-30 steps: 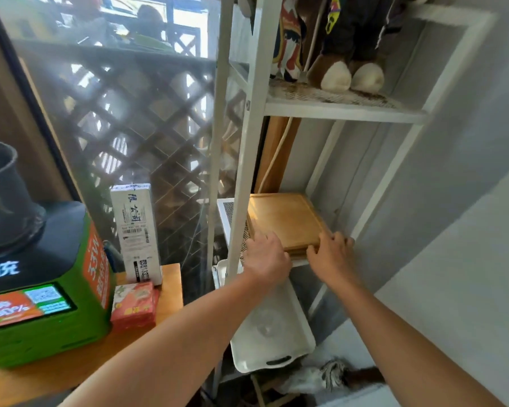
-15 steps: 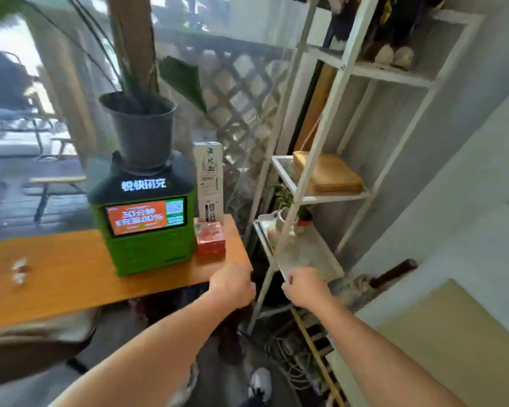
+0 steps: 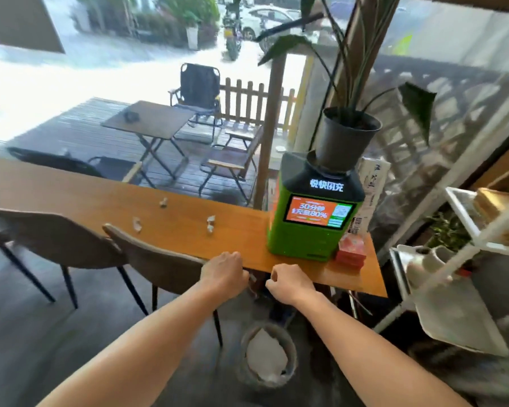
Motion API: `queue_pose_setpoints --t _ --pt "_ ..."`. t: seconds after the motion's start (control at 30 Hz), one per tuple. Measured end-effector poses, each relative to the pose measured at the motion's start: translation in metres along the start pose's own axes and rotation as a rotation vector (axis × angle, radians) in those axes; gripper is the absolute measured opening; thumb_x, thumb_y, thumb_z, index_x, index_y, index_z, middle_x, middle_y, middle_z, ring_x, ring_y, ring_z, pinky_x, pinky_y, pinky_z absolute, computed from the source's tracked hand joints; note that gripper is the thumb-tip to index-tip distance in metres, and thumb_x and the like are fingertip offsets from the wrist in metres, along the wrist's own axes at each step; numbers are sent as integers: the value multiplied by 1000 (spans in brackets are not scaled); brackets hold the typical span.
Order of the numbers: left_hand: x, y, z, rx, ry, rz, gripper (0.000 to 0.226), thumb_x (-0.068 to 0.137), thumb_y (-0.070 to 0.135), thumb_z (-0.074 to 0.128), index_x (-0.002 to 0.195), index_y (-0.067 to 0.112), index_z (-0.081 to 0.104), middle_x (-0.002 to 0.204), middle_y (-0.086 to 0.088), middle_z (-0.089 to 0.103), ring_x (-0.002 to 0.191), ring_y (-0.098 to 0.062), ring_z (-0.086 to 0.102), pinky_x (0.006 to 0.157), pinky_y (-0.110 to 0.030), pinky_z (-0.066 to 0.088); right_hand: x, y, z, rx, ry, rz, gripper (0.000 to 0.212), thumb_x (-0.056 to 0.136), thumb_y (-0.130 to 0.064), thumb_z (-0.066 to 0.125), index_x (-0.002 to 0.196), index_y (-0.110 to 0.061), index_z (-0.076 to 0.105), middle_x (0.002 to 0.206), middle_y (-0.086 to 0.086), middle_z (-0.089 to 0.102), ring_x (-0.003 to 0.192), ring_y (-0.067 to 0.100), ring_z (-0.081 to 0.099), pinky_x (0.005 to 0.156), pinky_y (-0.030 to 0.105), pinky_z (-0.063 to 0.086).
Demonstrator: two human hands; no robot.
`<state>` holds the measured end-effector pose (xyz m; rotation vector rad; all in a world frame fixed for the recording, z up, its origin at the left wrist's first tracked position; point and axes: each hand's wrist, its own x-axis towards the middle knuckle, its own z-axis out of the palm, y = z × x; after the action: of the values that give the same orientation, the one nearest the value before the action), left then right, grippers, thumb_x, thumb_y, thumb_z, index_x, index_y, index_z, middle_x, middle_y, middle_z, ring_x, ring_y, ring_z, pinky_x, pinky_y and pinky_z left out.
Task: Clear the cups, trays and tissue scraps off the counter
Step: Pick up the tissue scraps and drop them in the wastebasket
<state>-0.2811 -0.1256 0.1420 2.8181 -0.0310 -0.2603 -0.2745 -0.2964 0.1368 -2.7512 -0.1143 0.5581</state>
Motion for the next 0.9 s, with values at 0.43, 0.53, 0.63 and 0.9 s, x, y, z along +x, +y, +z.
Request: queue_pose_setpoints --t 0.43,0.53,0.63,0.9 --pt "105 -137 -23 2 -69 -143 23 88 35 48 100 17 55 107 -7 60 101 -29 59 80 -39 48 142 -92 32 75 -78 -29 24 88 -38 51 96 -22 67 107 7 69 88 26 60 71 32 47" --pt "159 -167 -15 2 -110 -111 18 88 35 51 97 19 53 103 -6 60 94 -27 59 73 -37 47 196 -106 44 117 -89 12 26 89 -38 51 97 -21 68 105 5 70 87 25 62 69 33 48" --pt "212 -195 -4 12 -181 -113 15 90 33 52 98 20 52 102 -3 59 94 -26 59 75 -38 49 248 -117 59 124 -115 70 23 90 -35 50 99 -20 66 104 5 69 88 25 62 68 33 49" --pt "319 -242 34 -32 -357 24 43 92 20 53 133 24 43 135 -8 50 118 -30 54 92 -44 51 327 -149 97 175 -127 166 22 95 -30 55 114 -19 56 117 2 61 104 26 62 80 38 52"
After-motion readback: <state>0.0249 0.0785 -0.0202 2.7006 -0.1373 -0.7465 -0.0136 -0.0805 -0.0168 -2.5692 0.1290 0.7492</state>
